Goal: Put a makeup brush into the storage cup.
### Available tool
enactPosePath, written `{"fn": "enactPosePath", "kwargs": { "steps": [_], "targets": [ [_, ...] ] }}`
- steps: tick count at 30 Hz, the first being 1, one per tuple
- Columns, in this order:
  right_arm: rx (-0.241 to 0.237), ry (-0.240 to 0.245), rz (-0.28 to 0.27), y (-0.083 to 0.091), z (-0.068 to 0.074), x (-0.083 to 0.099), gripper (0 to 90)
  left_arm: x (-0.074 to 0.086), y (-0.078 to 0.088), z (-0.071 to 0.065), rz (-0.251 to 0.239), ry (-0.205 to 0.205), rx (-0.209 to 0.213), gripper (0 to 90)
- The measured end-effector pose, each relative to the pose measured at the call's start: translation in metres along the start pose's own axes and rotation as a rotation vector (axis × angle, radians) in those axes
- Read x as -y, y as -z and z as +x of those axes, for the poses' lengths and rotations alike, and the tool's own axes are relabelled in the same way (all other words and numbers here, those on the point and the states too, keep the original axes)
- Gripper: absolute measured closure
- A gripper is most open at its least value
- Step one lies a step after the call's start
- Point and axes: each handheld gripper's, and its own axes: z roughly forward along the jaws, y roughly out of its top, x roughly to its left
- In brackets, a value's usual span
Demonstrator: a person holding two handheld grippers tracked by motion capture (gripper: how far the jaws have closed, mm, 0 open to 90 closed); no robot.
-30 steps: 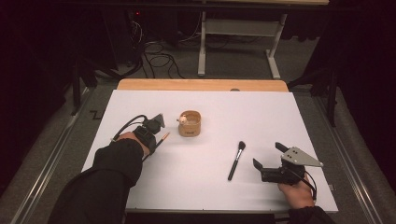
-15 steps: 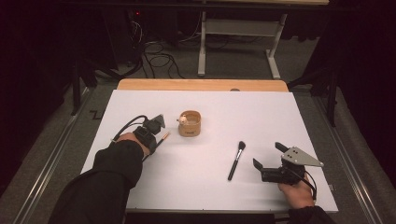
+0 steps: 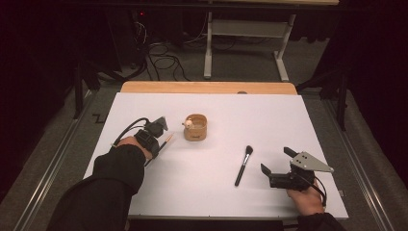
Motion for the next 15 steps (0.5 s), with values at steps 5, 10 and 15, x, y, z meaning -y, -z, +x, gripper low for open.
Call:
{"fn": "enactPosePath", "kwargs": {
  "steps": [5, 10, 15],
  "targets": [
    [0.0, 0.0, 0.0, 0.0, 0.0, 0.0, 1.0, 0.009, 0.005, 0.004, -0.023, 0.012, 0.008, 84.9],
    [0.002, 0.0, 0.0, 0.001, 0.0, 0.0, 1.0, 0.019, 0.009, 0.009, -0.063, 0.033, 0.025, 85.0],
    [0.003, 0.0, 0.001, 0.001, 0.0, 0.0, 1.0, 0.027, 0.008, 0.007, -0.105, 0.026, 0.041, 84.9]
  ]
}}
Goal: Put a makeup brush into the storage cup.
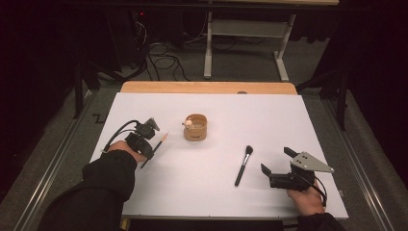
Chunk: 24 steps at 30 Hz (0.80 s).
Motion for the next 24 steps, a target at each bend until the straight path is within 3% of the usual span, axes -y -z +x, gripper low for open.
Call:
{"fn": "enactPosePath", "kwargs": {
  "steps": [14, 24],
  "targets": [
    [0.002, 0.002, 0.002, 0.0, 0.0, 0.0, 1.0, 0.013, 0.004, 0.001, -0.119, 0.045, 0.011, 84.9],
    [0.003, 0.005, 0.003, 0.0, 0.001, 0.0, 1.0, 0.022, 0.005, -0.003, -0.248, 0.054, -0.006, 84.9]
  ]
}}
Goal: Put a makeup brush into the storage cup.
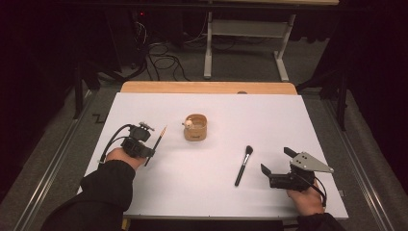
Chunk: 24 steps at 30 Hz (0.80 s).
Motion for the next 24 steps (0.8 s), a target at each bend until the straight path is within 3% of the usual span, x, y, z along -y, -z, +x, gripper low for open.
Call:
{"fn": "enactPosePath", "kwargs": {
  "steps": [7, 8, 12, 19, 22, 24],
  "targets": [
    [0.0, -0.001, 0.001, 0.0, 0.0, 0.0, 1.0, 0.007, 0.002, -0.001, -0.083, 0.022, -0.024, 84.9],
    [0.0, -0.001, 0.0, 0.0, 0.001, 0.0, 1.0, 0.009, 0.003, 0.0, -0.118, 0.031, -0.018, 84.9],
    [0.0, 0.0, 0.001, 0.0, 0.001, 0.0, 1.0, 0.012, 0.003, 0.0, -0.163, 0.033, -0.004, 84.9],
    [0.0, 0.001, 0.002, -0.001, 0.001, 0.0, 1.0, 0.019, 0.0, -0.002, -0.258, 0.033, -0.012, 84.9],
    [-0.002, 0.001, 0.002, -0.001, 0.001, 0.0, 1.0, 0.025, -0.002, -0.003, -0.326, 0.039, -0.021, 84.9],
    [-0.002, 0.003, 0.002, -0.001, 0.001, 0.0, 1.0, 0.027, -0.003, -0.003, -0.34, 0.041, -0.02, 84.9]
  ]
}}
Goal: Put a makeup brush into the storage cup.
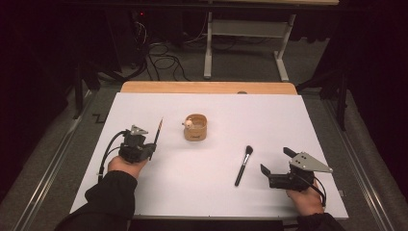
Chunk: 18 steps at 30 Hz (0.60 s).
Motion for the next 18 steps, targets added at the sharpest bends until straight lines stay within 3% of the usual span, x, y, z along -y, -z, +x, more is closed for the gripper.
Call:
{"fn": "enactPosePath", "kwargs": {
  "steps": [4, 18],
  "targets": [
    [0.001, 0.003, 0.004, 0.0, 0.001, 0.0, 1.0, 0.009, -0.003, 0.0, -0.067, 0.011, -0.005, 84.9],
    [0.004, 0.015, -0.004, -0.001, 0.002, 0.0, 1.0, 0.031, -0.005, -0.001, -0.22, 0.011, 0.001, 84.9]
  ]
}}
